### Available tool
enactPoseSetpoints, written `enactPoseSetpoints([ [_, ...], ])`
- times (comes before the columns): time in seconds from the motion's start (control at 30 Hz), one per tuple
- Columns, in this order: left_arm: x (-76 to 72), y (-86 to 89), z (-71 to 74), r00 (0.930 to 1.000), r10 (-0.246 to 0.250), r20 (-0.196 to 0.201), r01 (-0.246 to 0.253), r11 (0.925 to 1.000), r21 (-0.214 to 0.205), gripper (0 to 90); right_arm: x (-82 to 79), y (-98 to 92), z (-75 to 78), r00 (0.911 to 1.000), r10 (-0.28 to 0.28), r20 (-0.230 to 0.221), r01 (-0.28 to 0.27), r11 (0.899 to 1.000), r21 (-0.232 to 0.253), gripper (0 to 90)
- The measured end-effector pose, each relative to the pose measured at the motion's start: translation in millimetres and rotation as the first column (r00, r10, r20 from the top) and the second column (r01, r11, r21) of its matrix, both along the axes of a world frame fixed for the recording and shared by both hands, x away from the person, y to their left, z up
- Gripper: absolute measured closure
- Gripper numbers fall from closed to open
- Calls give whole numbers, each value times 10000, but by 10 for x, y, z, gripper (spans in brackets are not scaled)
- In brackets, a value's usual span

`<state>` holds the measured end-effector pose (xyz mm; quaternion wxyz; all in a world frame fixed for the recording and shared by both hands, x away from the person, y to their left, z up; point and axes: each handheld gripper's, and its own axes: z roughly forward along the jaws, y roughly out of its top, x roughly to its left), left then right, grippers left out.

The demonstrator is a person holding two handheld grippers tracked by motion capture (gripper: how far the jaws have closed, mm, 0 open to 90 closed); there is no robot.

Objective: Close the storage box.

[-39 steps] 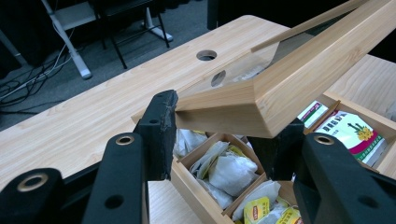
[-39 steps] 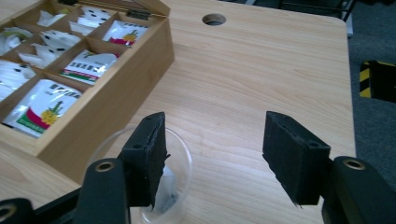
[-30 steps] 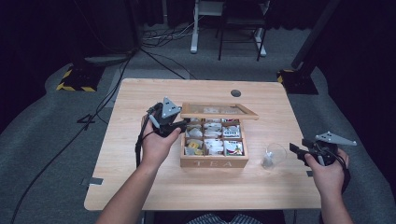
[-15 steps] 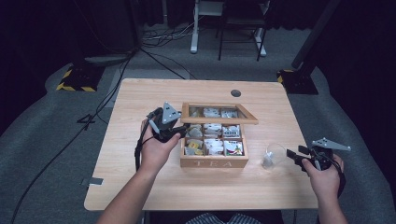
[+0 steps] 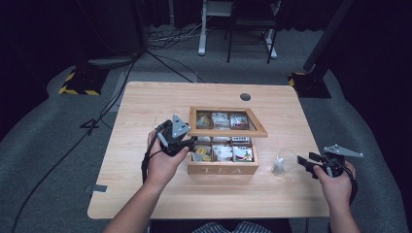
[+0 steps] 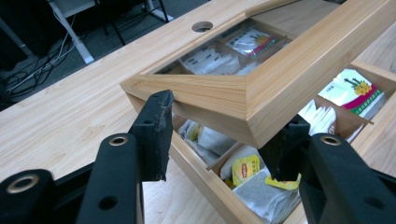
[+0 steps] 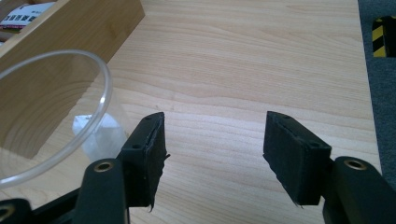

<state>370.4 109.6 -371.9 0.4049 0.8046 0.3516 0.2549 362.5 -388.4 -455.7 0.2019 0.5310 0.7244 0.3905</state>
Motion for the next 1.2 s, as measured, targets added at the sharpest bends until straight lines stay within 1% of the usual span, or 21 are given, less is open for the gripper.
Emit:
enactPoseSetpoints([
  [0.2,-28,-7,-56,10000,-35,-66,35,10000,84,472,2,1,-45,9999,69,-113,-67,9998,162,398],
  [0.23,-30,-5,-61,10000,-41,-65,42,9999,141,471,4,5,-51,9999,114,-75,-112,9998,168,398],
  [0.27,-36,-10,-71,10000,-12,-90,13,9999,108,470,4,8,-55,9999,119,-81,-117,9998,182,398],
  [0.3,-37,-8,-77,9999,-45,-97,47,9998,193,468,6,6,-59,9999,135,-90,-133,9997,200,397],
  [0.4,-45,-16,-106,9998,-44,-185,49,9997,249,462,10,-5,-80,9999,87,-105,-84,9996,274,397],
  [0.5,-56,-19,-131,9998,-44,-172,50,9993,377,457,4,-36,-102,9999,14,-118,-9,9992,401,397],
  [0.63,-70,-23,-165,9997,-25,-259,37,9988,479,454,-6,-74,-128,9999,-111,-91,116,9985,543,396],
  [0.73,-73,-29,-202,9990,-37,-445,57,9990,451,446,-6,-78,-141,9998,-121,-134,129,9983,569,396],
  [0.83,-79,-36,-219,9989,-72,-460,98,9984,562,437,-1,-56,-156,9998,-62,-182,70,9989,453,396],
  [0.97,-90,-46,-248,9982,-105,-586,148,9971,741,423,15,-34,-166,9998,-41,-199,43,9999,96,396],
  [1.03,-95,-55,-274,9980,-97,-622,145,9969,769,418,23,-30,-171,9998,-27,-212,29,9999,104,396],
  [1.07,-97,-57,-282,9977,-92,-670,150,9961,864,415,26,-27,-172,9997,-24,-240,27,9999,114,396],
  [1.2,-99,-69,-316,9961,-104,-873,194,9946,1020,410,38,-18,-181,9997,41,-254,-38,9999,151,396],
])
